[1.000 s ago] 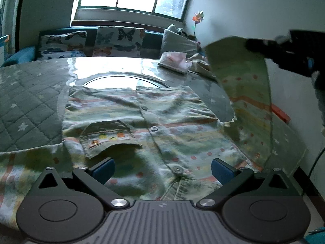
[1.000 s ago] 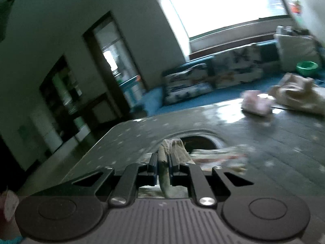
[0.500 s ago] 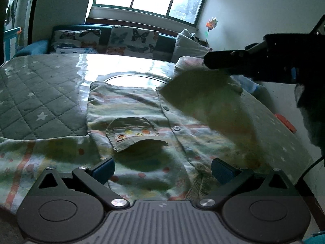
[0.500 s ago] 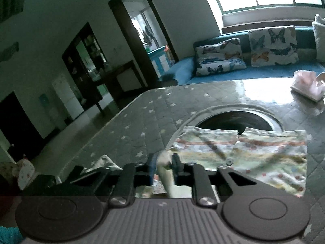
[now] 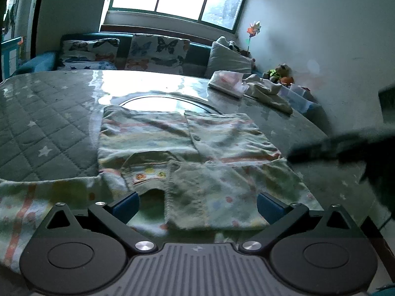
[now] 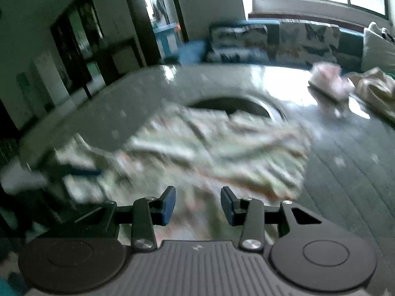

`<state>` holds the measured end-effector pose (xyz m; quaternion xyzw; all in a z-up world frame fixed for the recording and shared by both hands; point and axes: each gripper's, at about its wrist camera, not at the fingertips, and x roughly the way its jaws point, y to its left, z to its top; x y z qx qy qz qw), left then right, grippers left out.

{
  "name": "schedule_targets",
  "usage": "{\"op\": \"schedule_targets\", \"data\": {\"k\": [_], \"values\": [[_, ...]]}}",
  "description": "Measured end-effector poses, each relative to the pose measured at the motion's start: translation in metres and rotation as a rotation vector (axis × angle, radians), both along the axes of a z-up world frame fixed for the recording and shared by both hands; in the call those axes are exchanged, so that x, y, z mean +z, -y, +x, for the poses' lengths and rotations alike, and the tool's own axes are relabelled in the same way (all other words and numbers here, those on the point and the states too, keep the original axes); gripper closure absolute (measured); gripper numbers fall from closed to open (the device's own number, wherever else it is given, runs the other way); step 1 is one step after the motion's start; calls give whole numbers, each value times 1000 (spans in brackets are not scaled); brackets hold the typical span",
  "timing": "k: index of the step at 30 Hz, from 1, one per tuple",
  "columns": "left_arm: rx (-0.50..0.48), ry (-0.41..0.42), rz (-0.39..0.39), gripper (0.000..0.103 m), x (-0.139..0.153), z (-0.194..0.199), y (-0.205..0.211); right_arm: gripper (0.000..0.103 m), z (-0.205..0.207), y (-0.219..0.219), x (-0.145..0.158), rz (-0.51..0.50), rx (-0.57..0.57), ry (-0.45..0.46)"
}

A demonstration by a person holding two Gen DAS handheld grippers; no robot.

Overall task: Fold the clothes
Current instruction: 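Lay the sleeve across the shirt front and open the right gripper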

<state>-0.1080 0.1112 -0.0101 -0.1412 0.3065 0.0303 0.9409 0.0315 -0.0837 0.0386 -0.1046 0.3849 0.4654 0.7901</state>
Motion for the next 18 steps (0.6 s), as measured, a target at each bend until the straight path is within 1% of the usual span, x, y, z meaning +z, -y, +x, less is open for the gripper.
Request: {"op": "schedule_targets", "data": {"k": [2, 5, 8, 10, 13, 18], "values": [[-13, 0, 0, 0, 0, 4, 4, 62, -3, 10, -14, -44, -3, 5], [-34, -4, 6, 0, 0, 9, 10, 63, -4, 23, -32, -71, -19, -16], [-42, -14, 12, 0, -1, 13, 13, 63, -5, 33, -42, -92, -47, 11], [-43, -17, 14, 0, -1, 15, 14, 63, -3, 39, -42, -103, -76, 17], [-46, -16, 16, 0, 0, 19, 15, 63, 1, 44, -35, -75, -103, 46], [-59, -19, 16, 0, -1, 29, 18, 63, 12, 26, -25, -4, -73, 92]]}}
